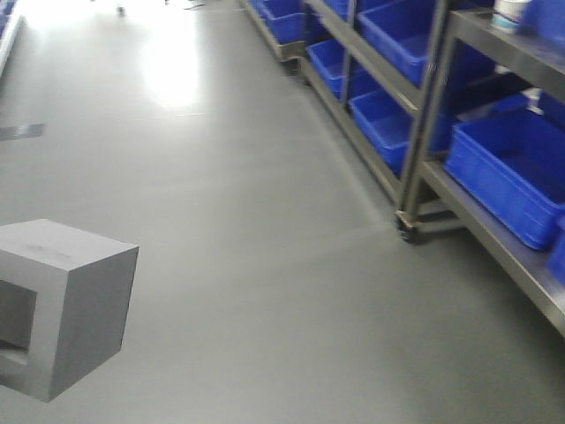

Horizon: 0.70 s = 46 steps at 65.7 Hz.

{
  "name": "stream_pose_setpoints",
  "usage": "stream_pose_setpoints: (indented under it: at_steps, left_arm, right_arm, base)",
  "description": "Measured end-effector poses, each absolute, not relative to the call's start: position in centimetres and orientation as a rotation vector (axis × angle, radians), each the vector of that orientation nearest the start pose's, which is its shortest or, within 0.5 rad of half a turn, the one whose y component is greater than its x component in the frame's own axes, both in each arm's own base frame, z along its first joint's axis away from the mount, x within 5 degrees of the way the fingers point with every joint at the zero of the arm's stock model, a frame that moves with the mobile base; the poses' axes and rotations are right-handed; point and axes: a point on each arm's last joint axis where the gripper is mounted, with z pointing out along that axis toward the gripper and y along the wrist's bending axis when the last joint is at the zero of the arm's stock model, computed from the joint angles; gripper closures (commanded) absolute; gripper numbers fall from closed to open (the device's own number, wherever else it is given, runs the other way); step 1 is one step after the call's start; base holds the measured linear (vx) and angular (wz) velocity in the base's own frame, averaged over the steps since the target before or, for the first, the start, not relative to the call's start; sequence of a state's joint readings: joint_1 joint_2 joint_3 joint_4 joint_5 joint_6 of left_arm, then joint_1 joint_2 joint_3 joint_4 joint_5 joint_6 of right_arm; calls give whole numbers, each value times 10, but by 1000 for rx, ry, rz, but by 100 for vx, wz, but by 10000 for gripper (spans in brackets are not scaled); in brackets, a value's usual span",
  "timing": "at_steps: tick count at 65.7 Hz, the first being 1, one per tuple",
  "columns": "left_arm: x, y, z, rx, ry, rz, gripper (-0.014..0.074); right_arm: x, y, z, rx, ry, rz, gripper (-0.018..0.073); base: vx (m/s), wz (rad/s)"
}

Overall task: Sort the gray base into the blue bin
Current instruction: 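Carry the gray block down the aisle between blue bin shelves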

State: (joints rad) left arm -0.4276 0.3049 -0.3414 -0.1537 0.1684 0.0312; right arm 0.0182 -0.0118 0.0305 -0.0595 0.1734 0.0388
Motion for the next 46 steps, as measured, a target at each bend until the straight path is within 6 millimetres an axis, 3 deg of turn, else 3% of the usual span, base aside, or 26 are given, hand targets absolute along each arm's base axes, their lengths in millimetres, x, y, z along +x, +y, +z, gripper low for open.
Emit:
stream_pose_setpoints:
  at_steps: [22,46]
  left_arm:
    - [71,-35,293,269,1609,-443,602]
    - [71,-35,293,269,1608,-443,602]
  right_arm:
    - [56,0,188,-24,1675,-10,568]
    - [56,0,188,-24,1675,-10,568]
  base:
    - [27,48]
    - [35,16]
